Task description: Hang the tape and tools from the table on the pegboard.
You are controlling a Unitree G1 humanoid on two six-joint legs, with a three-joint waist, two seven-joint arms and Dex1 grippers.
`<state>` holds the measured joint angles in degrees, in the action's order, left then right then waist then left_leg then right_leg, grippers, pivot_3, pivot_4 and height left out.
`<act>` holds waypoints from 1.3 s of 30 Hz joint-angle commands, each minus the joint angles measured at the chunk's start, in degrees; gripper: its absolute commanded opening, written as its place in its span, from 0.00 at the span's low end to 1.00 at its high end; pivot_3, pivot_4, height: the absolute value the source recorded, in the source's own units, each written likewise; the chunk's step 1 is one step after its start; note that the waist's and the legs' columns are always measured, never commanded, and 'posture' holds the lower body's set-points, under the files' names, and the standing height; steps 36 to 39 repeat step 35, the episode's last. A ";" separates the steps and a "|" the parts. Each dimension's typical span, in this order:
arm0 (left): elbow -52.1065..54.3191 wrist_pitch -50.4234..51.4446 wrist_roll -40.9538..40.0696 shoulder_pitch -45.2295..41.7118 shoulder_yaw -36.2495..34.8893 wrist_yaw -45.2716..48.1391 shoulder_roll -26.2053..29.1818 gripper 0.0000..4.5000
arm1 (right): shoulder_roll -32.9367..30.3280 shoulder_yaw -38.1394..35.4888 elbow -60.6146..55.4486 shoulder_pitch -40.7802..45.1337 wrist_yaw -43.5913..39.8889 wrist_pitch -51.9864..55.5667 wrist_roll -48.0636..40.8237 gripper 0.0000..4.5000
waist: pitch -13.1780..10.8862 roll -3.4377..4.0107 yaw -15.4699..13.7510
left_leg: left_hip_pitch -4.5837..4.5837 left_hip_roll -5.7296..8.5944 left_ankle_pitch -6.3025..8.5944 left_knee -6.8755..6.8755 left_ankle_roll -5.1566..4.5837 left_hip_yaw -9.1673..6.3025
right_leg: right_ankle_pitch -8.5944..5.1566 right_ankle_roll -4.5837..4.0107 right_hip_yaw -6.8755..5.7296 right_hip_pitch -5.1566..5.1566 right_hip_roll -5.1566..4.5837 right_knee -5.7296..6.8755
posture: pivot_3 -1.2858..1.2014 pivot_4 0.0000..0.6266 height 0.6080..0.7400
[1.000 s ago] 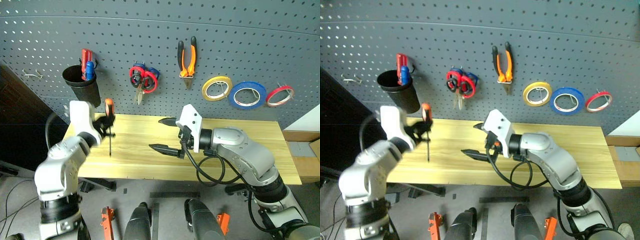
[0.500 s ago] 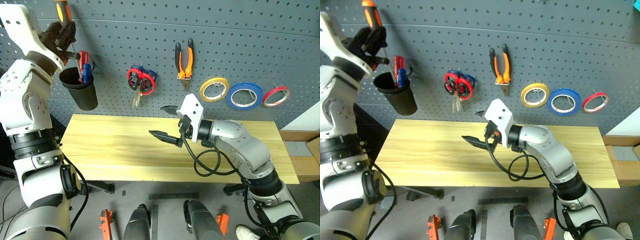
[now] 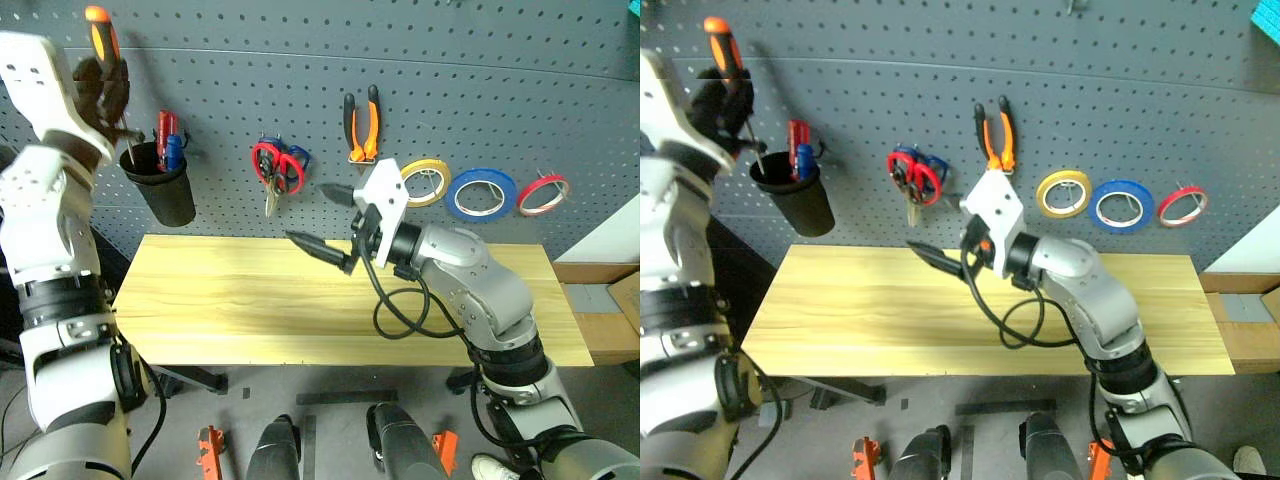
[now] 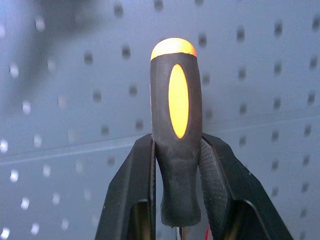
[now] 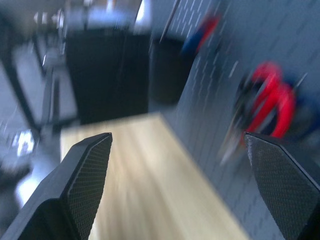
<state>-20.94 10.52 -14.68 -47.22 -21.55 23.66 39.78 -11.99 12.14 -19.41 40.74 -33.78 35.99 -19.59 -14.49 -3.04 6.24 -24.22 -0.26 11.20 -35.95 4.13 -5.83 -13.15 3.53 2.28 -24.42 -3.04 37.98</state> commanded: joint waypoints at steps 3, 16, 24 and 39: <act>1.50 -3.40 1.28 1.98 -0.34 -2.56 -0.21 0.19 | 0.57 -1.53 -1.63 0.32 0.33 -1.65 -1.11 1.00 | 0.50 -0.31 0.09 | 0.00 0.00 -0.02 -0.03 0.03 -0.04 | 0.03 -0.04 -0.03 0.00 0.01 0.01 | 0.46 0.18 1.00; 10.22 1.33 -1.52 7.20 -2.08 -8.31 -4.51 0.78 | 0.26 -0.96 -2.15 -0.48 -0.14 -2.46 -0.57 1.00 | 2.05 -0.22 0.43 | 0.14 -0.02 -0.03 -0.06 0.03 -0.01 | 0.12 -0.08 0.01 0.07 0.03 0.08 | 0.46 0.16 1.00; 31.14 17.79 -7.88 15.74 -3.30 -12.72 -7.77 0.96 | -1.07 -5.01 -3.50 -4.64 3.63 -3.64 0.44 1.00 | 3.37 -0.19 0.33 | 0.34 -0.03 -0.04 -0.08 0.03 -0.03 | 0.12 -0.07 0.02 0.29 0.05 0.08 | 0.48 0.12 1.00; 42.33 18.24 -6.82 39.83 0.63 -12.81 -16.52 0.96 | -1.22 -8.65 1.42 -22.67 13.37 -11.86 8.15 1.00 | 6.63 0.61 -0.19 | 1.44 -0.28 -0.02 0.03 0.03 0.20 | -0.18 -0.17 0.16 1.38 0.35 -0.28 | 0.49 0.03 1.00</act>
